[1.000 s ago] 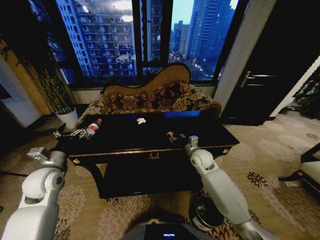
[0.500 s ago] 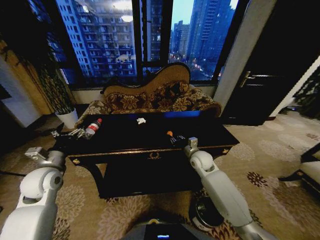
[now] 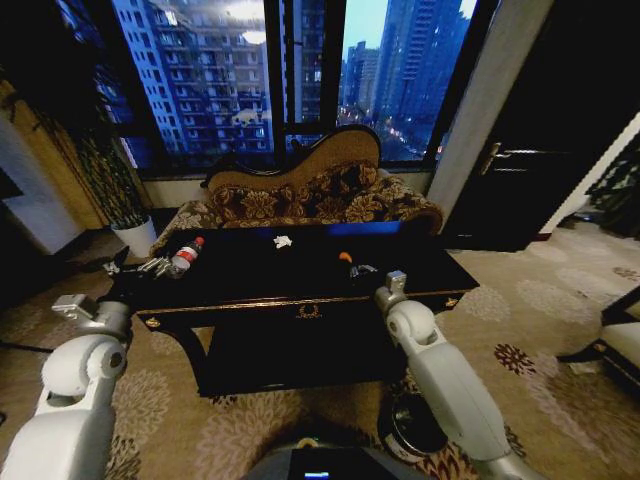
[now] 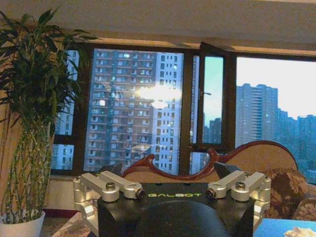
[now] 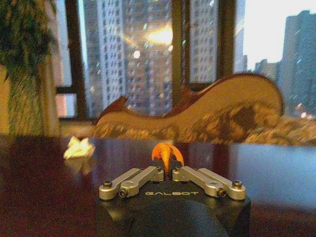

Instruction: Move to the front of the table and place the trash on the table into the trash bin.

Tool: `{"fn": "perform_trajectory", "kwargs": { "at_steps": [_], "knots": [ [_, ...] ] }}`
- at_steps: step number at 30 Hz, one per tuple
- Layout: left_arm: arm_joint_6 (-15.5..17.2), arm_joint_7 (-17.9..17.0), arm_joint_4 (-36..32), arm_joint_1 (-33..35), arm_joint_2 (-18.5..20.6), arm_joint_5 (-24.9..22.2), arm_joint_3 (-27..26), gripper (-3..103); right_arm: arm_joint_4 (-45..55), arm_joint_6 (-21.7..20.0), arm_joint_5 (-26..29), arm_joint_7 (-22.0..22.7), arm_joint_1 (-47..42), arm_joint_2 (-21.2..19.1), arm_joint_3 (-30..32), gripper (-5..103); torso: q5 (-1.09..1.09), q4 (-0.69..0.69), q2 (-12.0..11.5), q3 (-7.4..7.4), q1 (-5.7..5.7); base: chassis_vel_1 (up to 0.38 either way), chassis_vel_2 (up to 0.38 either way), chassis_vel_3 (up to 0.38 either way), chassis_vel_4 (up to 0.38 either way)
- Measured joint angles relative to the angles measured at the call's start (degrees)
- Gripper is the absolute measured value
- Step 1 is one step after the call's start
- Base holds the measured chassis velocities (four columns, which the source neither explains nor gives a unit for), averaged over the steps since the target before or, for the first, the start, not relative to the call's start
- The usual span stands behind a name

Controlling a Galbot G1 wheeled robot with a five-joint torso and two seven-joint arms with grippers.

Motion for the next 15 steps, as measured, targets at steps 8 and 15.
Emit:
{"fn": "perform_trajectory", "kwargs": {
  "at_steps": [8, 15],
  "knots": [
    [-0.76, 0.00, 0.88, 0.14, 0.87, -0.90, -0.91, 100, 3.90, 4.71, -2.53, 0.01, -6.33, 0.86, 6.57, 3, 0.00, 0.00, 0.00, 0.00, 0.00, 0.000, 0.000, 0.000, 0.000],
    [-0.79, -0.01, 1.42, 0.03, 1.26, -1.04, -1.10, 100, 5.60, 5.00, -2.72, 0.01, -8.37, 2.39, 7.08, 3, 0.00, 0.01, 0.00, 0.00, 0.00, 0.000, 0.000, 0.000, 0.000]
  ]
}}
